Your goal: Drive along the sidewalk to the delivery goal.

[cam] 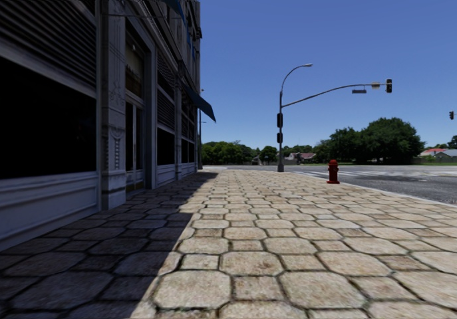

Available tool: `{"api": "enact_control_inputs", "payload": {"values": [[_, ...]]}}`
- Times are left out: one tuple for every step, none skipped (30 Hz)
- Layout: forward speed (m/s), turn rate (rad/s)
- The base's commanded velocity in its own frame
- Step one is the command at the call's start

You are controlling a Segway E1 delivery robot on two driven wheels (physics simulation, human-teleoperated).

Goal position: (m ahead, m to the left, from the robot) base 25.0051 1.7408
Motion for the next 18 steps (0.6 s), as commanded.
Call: {"api": "enact_control_inputs", "payload": {"values": [[2.00, 0.02], [2.00, 0.00], [2.00, 0.00], [2.00, 0.00], [2.00, 0.00], [2.00, 0.00], [2.00, 0.00], [2.00, 0.00], [2.00, 0.00], [2.00, 0.00], [2.00, 0.00], [2.00, 0.00], [2.00, 0.00], [2.00, 0.00], [2.00, 0.00], [2.00, 0.00], [2.00, 0.00], [2.00, 0.00]]}}
